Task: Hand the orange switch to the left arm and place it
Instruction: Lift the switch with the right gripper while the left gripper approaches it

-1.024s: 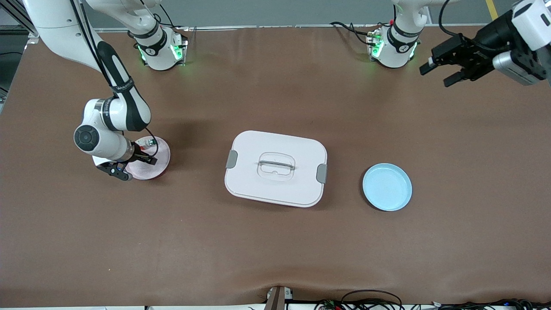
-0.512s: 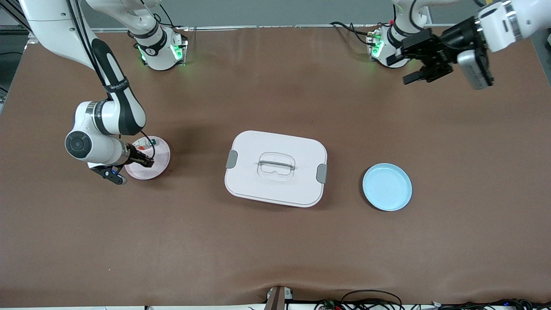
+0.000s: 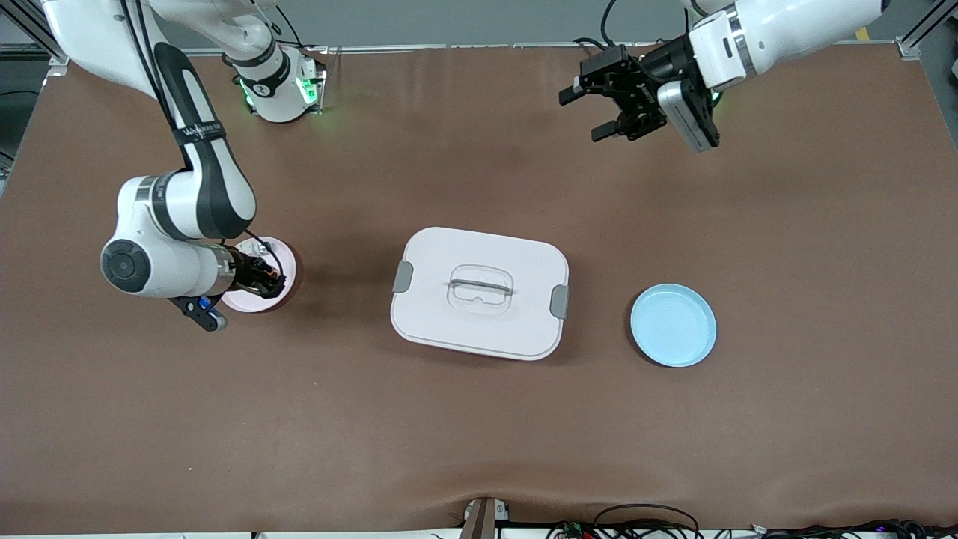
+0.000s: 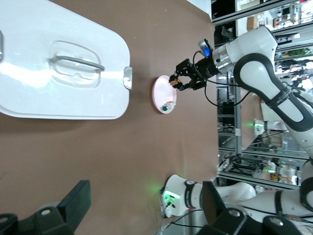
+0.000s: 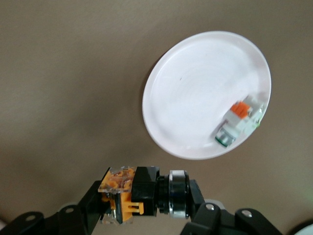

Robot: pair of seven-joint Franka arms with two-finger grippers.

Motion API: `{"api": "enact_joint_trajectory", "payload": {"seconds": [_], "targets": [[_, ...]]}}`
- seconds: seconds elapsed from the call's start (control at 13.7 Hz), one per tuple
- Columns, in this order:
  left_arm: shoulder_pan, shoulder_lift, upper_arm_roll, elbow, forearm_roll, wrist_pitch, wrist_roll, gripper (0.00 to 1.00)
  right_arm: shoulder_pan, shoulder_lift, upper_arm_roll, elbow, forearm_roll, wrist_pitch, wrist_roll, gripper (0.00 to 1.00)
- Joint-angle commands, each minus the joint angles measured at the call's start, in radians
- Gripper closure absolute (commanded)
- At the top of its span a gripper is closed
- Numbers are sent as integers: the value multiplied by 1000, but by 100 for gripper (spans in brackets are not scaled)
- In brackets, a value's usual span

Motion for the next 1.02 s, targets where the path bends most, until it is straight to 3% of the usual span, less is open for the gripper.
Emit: {"api": "enact_joint_trajectory", "payload": {"seconds": [0.0,0.15,0.37,0.51,0.95], "targets": [[11,22,-28,5,-126,24,-7,0,9,-7,-3,92,75,-112,69,100],[5,40,-33,7,-220,96,-15,0,34,-24,-3,116,91,-129,132,100],[6,70,-134,11,-312,290,-79,0,103,-41,-1,145,95,-123,260,100],[9,105,-183,28,-337,369,-95,0,138,-44,-3,181,163,-126,328,100],[5,136,-246,33,-331,378,-92,0,239,-42,-3,288,224,-122,529,100]]}}
